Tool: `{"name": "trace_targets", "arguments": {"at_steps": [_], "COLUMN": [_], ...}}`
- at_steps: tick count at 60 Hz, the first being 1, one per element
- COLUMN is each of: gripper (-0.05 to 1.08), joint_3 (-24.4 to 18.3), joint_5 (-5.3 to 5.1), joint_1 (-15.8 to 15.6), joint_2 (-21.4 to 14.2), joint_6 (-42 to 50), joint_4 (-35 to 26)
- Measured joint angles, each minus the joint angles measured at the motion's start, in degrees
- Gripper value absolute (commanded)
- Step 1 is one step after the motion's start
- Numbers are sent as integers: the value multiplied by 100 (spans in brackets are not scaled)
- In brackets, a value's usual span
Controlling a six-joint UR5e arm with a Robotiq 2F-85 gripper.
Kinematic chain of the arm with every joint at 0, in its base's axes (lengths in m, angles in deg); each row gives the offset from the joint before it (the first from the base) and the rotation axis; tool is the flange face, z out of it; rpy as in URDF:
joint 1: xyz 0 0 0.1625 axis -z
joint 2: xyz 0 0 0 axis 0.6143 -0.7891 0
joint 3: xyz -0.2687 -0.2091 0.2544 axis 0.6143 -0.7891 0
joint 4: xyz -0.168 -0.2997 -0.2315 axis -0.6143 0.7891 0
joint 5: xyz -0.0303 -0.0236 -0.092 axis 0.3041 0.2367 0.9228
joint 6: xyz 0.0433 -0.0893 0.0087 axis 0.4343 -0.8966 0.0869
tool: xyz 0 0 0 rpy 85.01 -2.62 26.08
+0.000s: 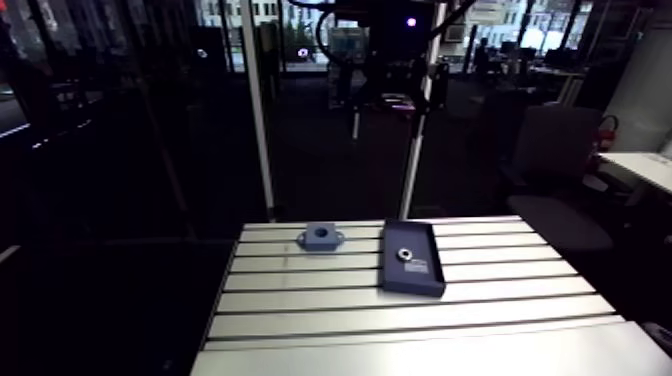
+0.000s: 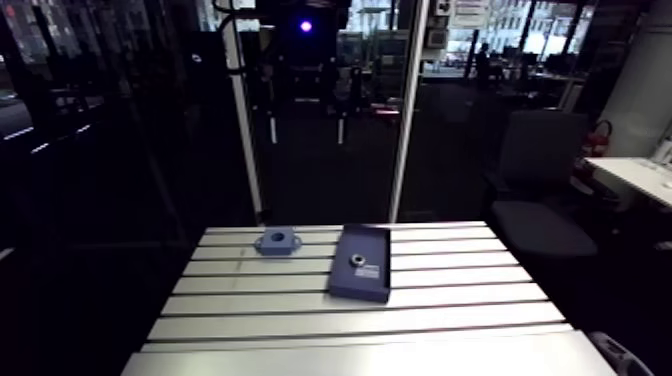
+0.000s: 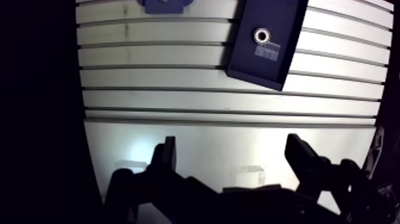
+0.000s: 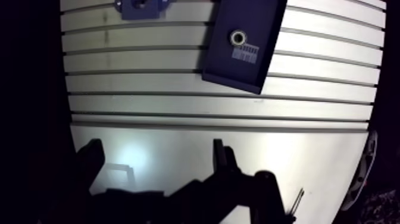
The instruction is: Pick up the bearing and press it into the housing until flush.
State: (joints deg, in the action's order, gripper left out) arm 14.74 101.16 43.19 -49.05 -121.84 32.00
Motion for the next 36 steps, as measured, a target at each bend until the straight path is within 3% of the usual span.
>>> {"name": "trace_targets", "arguments": {"at_steps": [22,36], "gripper": [1,1], "joint_3": [271,402], "joint_5": [-12,4], "joint_1": [454,563], "joint_2": [351,703], "joint_6": [-625,-858], "joint_4": [739,1230]}}
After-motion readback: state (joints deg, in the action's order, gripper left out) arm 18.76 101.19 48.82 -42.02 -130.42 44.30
